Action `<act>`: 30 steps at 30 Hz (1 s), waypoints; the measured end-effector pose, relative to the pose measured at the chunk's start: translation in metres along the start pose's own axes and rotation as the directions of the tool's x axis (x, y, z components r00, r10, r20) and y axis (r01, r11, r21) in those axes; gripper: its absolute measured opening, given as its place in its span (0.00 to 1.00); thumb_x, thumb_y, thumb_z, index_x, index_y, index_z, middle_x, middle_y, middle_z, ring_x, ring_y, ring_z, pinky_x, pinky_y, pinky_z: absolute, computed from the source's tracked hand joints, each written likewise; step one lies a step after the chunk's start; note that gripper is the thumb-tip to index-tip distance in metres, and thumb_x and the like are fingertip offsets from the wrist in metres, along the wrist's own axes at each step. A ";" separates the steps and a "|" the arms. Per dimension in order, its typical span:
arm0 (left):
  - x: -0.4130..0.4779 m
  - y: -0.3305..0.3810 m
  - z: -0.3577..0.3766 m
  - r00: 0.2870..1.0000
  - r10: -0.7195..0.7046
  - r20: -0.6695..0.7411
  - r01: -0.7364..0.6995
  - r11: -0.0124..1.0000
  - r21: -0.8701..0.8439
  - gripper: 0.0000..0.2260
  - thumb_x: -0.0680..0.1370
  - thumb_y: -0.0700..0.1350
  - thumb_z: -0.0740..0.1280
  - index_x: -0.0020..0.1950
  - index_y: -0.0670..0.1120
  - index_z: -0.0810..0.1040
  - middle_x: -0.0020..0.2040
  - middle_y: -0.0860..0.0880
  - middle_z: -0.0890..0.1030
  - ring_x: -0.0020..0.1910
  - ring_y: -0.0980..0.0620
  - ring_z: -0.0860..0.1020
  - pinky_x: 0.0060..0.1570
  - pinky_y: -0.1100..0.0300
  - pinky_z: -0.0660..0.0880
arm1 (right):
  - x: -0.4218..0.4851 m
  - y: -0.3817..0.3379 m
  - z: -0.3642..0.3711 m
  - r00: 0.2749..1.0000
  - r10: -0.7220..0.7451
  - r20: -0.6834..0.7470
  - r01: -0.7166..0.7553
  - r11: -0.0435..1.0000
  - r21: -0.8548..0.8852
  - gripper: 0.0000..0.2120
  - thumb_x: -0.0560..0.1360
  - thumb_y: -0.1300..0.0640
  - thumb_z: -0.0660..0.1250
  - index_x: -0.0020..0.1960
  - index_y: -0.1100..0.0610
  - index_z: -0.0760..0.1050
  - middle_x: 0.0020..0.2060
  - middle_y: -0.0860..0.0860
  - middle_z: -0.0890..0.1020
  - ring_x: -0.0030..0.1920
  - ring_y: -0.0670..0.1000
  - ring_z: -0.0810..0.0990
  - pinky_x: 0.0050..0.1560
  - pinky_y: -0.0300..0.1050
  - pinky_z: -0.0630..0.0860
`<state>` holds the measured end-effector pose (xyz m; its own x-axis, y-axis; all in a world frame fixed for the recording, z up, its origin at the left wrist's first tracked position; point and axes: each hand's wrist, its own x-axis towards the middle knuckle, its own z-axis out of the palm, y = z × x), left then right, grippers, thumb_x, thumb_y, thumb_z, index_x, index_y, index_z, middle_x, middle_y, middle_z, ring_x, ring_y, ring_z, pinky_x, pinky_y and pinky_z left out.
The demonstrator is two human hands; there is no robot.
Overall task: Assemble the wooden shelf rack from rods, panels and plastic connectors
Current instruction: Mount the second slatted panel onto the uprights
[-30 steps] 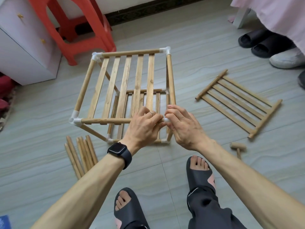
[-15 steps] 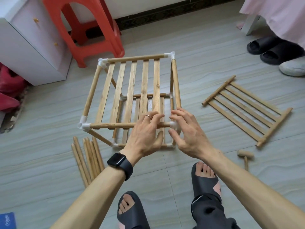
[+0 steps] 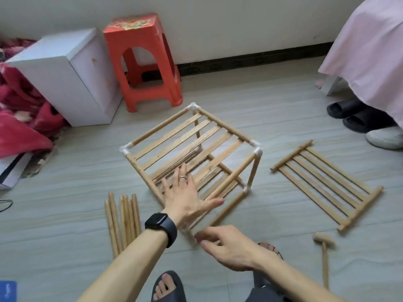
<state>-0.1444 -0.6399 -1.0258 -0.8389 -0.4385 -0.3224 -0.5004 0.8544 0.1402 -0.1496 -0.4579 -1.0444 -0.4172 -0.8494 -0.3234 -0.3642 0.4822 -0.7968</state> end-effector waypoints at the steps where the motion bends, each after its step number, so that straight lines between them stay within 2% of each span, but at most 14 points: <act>1: -0.007 0.001 0.006 1.000 -0.010 -0.012 0.011 1.000 0.022 0.60 0.65 0.83 0.56 0.83 0.44 0.45 0.82 0.43 0.39 0.81 0.41 0.39 0.73 0.36 0.33 | 0.000 -0.003 -0.005 0.997 -0.046 -0.062 0.044 0.999 -0.022 0.14 0.76 0.45 0.59 0.50 0.51 0.79 0.44 0.46 0.84 0.47 0.46 0.80 0.52 0.50 0.78; 3: -0.020 0.001 0.020 0.998 -0.032 -0.051 0.034 0.999 0.027 0.54 0.71 0.70 0.66 0.82 0.43 0.41 0.82 0.40 0.47 0.80 0.38 0.47 0.77 0.34 0.44 | 0.006 -0.004 -0.021 0.936 -0.141 -0.322 0.113 0.988 -0.105 0.07 0.76 0.48 0.63 0.46 0.49 0.78 0.42 0.43 0.80 0.44 0.45 0.78 0.48 0.48 0.77; 4: -0.025 -0.001 0.025 0.996 -0.032 -0.088 0.035 0.999 0.031 0.51 0.74 0.63 0.68 0.82 0.44 0.41 0.82 0.39 0.51 0.80 0.38 0.50 0.77 0.35 0.48 | 0.010 -0.002 -0.030 0.879 -0.200 -0.434 0.123 0.972 -0.199 0.07 0.75 0.50 0.65 0.51 0.49 0.77 0.47 0.44 0.79 0.49 0.46 0.78 0.51 0.47 0.77; 5: -0.028 -0.004 0.028 0.992 -0.018 -0.124 0.024 0.999 0.045 0.47 0.75 0.58 0.68 0.82 0.44 0.42 0.81 0.39 0.54 0.79 0.38 0.52 0.76 0.36 0.50 | 0.016 0.000 -0.040 0.841 -0.241 -0.485 0.092 0.946 -0.311 0.15 0.74 0.52 0.66 0.60 0.51 0.75 0.54 0.46 0.78 0.55 0.48 0.76 0.57 0.46 0.77; 6: -0.028 -0.009 0.029 0.989 0.004 -0.150 0.007 0.998 0.069 0.45 0.75 0.55 0.68 0.82 0.44 0.44 0.80 0.40 0.57 0.78 0.37 0.54 0.76 0.36 0.51 | 0.023 0.005 -0.049 0.855 -0.232 -0.463 0.023 0.910 -0.413 0.25 0.72 0.52 0.67 0.69 0.52 0.70 0.63 0.50 0.74 0.63 0.51 0.73 0.64 0.48 0.74; 8: -0.024 -0.019 0.025 0.984 0.047 -0.172 -0.027 0.992 0.121 0.42 0.74 0.54 0.68 0.80 0.44 0.49 0.77 0.40 0.63 0.77 0.38 0.58 0.76 0.36 0.52 | 0.037 0.013 -0.064 0.932 -0.110 -0.345 -0.140 0.770 -0.623 0.43 0.70 0.52 0.66 0.81 0.55 0.52 0.77 0.56 0.59 0.77 0.58 0.57 0.78 0.55 0.59; 10: -0.019 -0.027 0.021 0.979 0.075 -0.189 -0.048 0.989 0.140 0.39 0.73 0.52 0.69 0.79 0.45 0.53 0.74 0.41 0.66 0.74 0.39 0.63 0.76 0.37 0.55 | 0.050 0.021 -0.073 0.962 -0.024 -0.273 -0.196 0.638 -0.744 0.47 0.70 0.55 0.65 0.83 0.56 0.44 0.81 0.57 0.49 0.81 0.59 0.47 0.80 0.59 0.48; 12: -0.014 -0.033 0.019 0.973 0.100 -0.210 -0.068 0.986 0.152 0.36 0.72 0.49 0.68 0.77 0.45 0.57 0.71 0.41 0.69 0.69 0.40 0.67 0.74 0.41 0.61 | 0.058 0.026 -0.078 0.949 -0.086 -0.303 -0.198 0.584 -0.787 0.44 0.70 0.58 0.65 0.82 0.59 0.52 0.77 0.61 0.60 0.78 0.62 0.59 0.79 0.56 0.57; 14: -0.008 -0.037 0.018 0.965 0.125 -0.228 -0.085 0.981 0.176 0.33 0.71 0.49 0.66 0.74 0.44 0.61 0.66 0.42 0.72 0.63 0.42 0.70 0.69 0.44 0.66 | 0.066 0.026 -0.081 0.923 -0.125 -0.363 -0.232 0.571 -0.787 0.42 0.68 0.58 0.67 0.80 0.60 0.59 0.69 0.60 0.70 0.67 0.62 0.71 0.68 0.55 0.70; 16: -0.003 -0.039 0.016 0.960 0.134 -0.247 -0.086 0.977 0.194 0.29 0.71 0.49 0.64 0.71 0.44 0.64 0.62 0.42 0.74 0.58 0.42 0.72 0.64 0.46 0.70 | 0.077 0.025 -0.083 0.917 -0.107 -0.385 -0.262 0.565 -0.782 0.42 0.65 0.56 0.70 0.78 0.58 0.63 0.67 0.59 0.71 0.64 0.61 0.71 0.64 0.55 0.73; 19: 0.003 -0.041 0.014 0.952 0.143 -0.271 -0.084 0.972 0.220 0.26 0.70 0.47 0.61 0.68 0.43 0.66 0.56 0.43 0.76 0.53 0.43 0.73 0.57 0.48 0.72 | 0.089 0.023 -0.088 0.914 -0.129 -0.385 -0.255 0.554 -0.793 0.37 0.62 0.57 0.70 0.72 0.58 0.69 0.71 0.60 0.69 0.70 0.62 0.68 0.71 0.56 0.66; 21: 0.006 -0.043 0.013 0.949 0.144 -0.279 -0.076 0.968 0.238 0.25 0.70 0.48 0.61 0.66 0.44 0.67 0.53 0.44 0.77 0.49 0.43 0.74 0.53 0.49 0.72 | 0.095 0.024 -0.091 0.917 -0.138 -0.375 -0.244 0.550 -0.799 0.33 0.63 0.57 0.67 0.68 0.58 0.69 0.68 0.59 0.72 0.66 0.61 0.71 0.72 0.55 0.65; 26: 0.012 -0.045 0.010 0.954 0.144 -0.261 -0.071 0.960 0.270 0.21 0.70 0.48 0.60 0.62 0.44 0.69 0.47 0.45 0.77 0.43 0.44 0.73 0.48 0.50 0.71 | 0.098 0.026 -0.093 0.902 -0.174 -0.395 -0.228 0.585 -0.778 0.25 0.61 0.56 0.66 0.58 0.59 0.74 0.51 0.57 0.78 0.51 0.61 0.77 0.56 0.54 0.76; 30: 0.017 -0.050 0.009 0.950 0.153 -0.273 -0.078 0.960 0.268 0.19 0.70 0.47 0.59 0.61 0.46 0.69 0.46 0.45 0.78 0.43 0.45 0.72 0.47 0.52 0.70 | 0.100 0.020 -0.092 0.892 -0.176 -0.416 -0.242 0.594 -0.768 0.22 0.62 0.56 0.64 0.55 0.58 0.74 0.48 0.57 0.78 0.48 0.60 0.78 0.51 0.53 0.76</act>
<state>-0.1321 -0.6878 -1.0465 -0.9319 -0.3616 -0.0294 -0.3578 0.9294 -0.0909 -0.2751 -0.5138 -1.0459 -0.6549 -0.7530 0.0639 -0.7546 0.6561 -0.0029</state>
